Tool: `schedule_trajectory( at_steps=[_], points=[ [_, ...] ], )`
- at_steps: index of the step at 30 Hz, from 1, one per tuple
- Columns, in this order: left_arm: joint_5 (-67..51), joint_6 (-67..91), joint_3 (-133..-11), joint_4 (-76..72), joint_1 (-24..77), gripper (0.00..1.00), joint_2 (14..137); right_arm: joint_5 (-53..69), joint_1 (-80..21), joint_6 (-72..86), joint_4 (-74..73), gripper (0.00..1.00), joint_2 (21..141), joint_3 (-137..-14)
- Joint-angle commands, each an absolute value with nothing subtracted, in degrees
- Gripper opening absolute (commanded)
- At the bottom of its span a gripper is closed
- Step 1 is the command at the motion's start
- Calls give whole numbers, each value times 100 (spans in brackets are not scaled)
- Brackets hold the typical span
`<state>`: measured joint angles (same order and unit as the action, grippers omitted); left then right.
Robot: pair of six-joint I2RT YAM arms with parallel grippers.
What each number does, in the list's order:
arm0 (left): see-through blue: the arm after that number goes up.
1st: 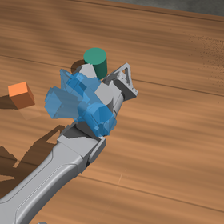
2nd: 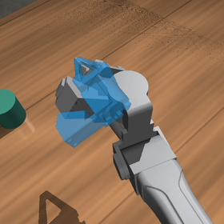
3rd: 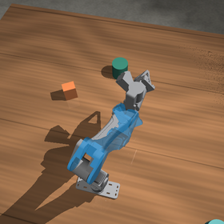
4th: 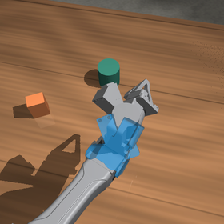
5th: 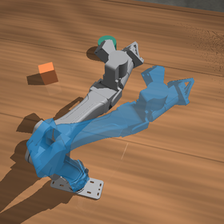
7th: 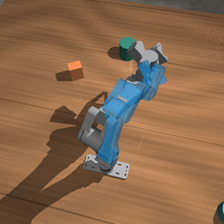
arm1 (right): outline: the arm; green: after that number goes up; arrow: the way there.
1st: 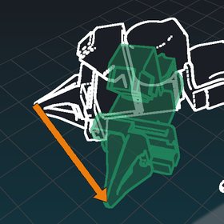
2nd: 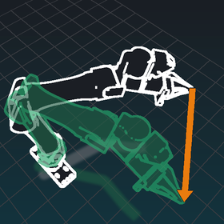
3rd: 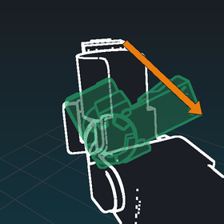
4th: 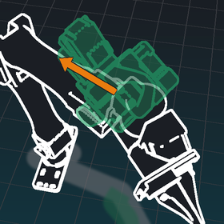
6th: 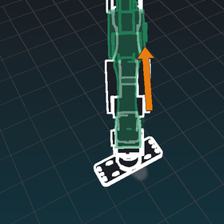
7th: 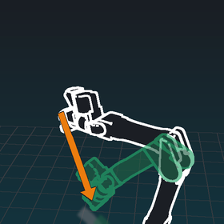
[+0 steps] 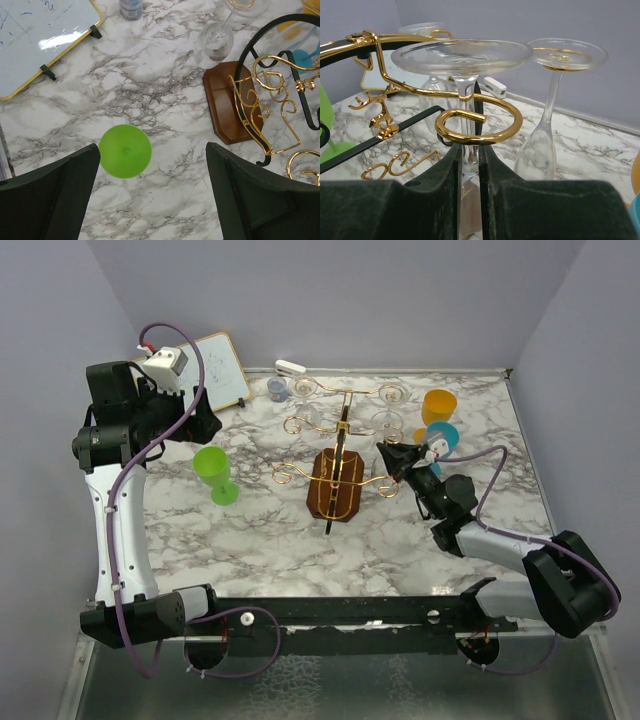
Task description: Place the wine glass upside down on the wine glass rack
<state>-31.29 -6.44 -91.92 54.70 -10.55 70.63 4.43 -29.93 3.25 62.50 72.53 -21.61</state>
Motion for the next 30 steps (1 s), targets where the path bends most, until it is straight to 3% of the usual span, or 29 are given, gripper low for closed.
schedule_trajectory(
  at_steps=[1,13,30],
  points=[
    [-3424,-584,-9213,5481,-1113,89,7022,390,-2879,534,6759,1,7314,-2324],
    [-3403,-519,-8996,5392,-1166,89,6879,264,-2650,686,6585,1,6813,-1926],
    [-3568,-445,-8792,5322,-1257,89,6725,1212,-2654,576,5898,1,6436,-1711]
  ],
)
